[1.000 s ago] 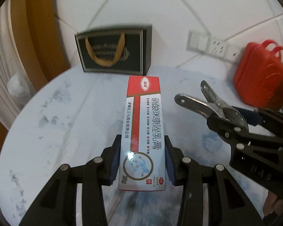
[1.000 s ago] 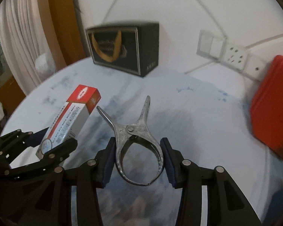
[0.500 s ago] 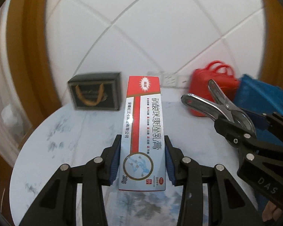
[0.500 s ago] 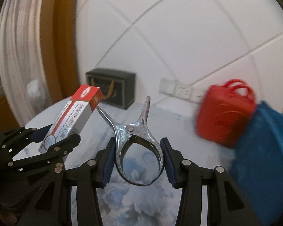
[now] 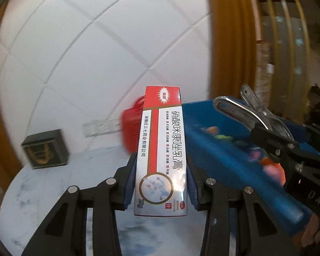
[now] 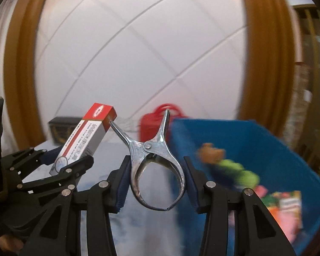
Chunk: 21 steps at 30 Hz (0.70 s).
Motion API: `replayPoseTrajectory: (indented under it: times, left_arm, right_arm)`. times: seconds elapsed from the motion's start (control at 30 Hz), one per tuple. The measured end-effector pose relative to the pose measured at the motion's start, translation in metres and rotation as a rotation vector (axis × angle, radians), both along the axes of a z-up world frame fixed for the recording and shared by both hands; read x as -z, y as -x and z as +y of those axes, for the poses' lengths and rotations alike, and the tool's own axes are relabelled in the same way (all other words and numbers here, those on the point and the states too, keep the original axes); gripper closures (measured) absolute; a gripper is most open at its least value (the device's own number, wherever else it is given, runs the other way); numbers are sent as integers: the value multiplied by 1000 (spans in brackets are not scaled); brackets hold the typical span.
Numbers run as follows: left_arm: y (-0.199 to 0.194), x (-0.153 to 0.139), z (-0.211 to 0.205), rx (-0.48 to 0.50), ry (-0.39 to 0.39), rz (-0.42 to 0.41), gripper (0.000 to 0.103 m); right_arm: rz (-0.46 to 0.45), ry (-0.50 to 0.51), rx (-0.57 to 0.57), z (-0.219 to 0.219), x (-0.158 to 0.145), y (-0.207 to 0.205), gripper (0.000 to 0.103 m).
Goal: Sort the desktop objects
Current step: 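Carry the ointment box and clip over the crate and release both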
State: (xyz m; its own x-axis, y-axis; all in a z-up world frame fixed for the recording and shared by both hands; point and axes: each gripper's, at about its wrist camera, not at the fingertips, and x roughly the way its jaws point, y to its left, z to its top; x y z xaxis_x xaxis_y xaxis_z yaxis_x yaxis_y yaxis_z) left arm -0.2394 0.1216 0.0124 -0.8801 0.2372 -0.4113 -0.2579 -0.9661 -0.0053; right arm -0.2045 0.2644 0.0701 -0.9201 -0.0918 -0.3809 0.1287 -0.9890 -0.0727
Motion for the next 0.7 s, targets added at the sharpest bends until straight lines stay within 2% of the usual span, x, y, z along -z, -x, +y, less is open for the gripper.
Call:
replayPoseTrajectory:
  times: [0.13,0.27,0.4,0.57,0.7]
  left_arm:
    - [-17,-8,81,34,-19,23,62]
    - [-28,-11,161,19,-39,1,62]
    - [-26,0,234,15,1,-84,62]
    - [-21,14,289,0,59,-153,62]
    - [-17,22,307,-22,74,-191,62]
  right_arm:
    - [23,-12,53,90,-6,-18,58]
    - [-21,-44,48,176,2,-22,58]
    - [-98,-59,46,247,19,-12,58]
    - [-143,-56,40,291,35,-2,58]
    - [-167,-68,40,310,44,10,58]
